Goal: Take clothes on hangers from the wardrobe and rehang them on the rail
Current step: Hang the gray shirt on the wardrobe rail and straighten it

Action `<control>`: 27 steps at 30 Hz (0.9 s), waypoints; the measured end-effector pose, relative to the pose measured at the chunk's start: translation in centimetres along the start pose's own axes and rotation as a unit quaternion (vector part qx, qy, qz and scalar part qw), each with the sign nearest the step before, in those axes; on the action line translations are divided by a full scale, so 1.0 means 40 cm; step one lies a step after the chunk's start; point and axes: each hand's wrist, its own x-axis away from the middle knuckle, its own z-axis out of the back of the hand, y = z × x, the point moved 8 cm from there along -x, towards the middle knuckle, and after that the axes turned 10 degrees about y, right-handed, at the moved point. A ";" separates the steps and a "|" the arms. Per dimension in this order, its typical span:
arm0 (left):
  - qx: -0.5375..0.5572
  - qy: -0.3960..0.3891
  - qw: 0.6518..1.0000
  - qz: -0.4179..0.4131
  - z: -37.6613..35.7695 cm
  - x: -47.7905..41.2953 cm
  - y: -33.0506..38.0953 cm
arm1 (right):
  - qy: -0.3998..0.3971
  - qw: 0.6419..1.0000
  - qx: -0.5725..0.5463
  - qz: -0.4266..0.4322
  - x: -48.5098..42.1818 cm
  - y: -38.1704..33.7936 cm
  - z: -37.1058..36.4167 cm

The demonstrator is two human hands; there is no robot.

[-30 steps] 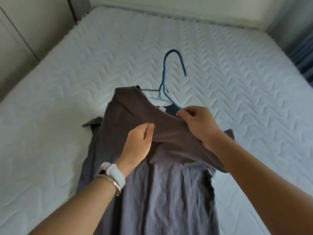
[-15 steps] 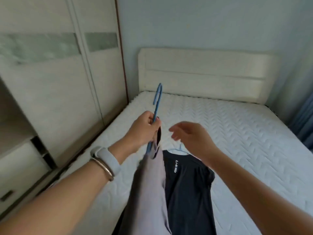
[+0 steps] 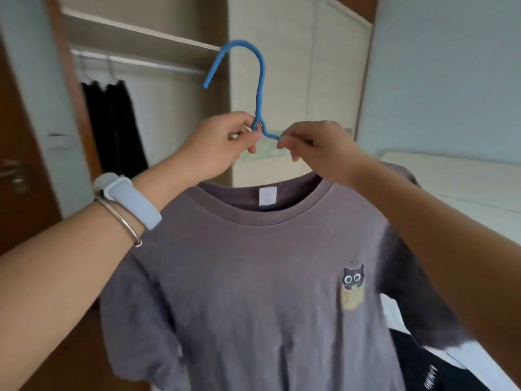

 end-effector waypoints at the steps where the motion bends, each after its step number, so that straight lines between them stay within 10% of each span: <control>1: -0.007 0.017 1.000 0.000 0.059 -0.001 -0.027 | 0.006 1.000 -0.003 0.015 -0.023 -0.044 -0.031; 13: -0.233 0.046 0.971 0.026 0.632 0.085 -0.522 | 0.037 0.997 -0.045 0.039 -0.251 -0.344 -0.449; 27: -0.340 0.036 0.940 0.007 0.753 -0.044 -0.941 | 0.013 0.994 -0.098 0.036 -0.479 -0.323 -0.876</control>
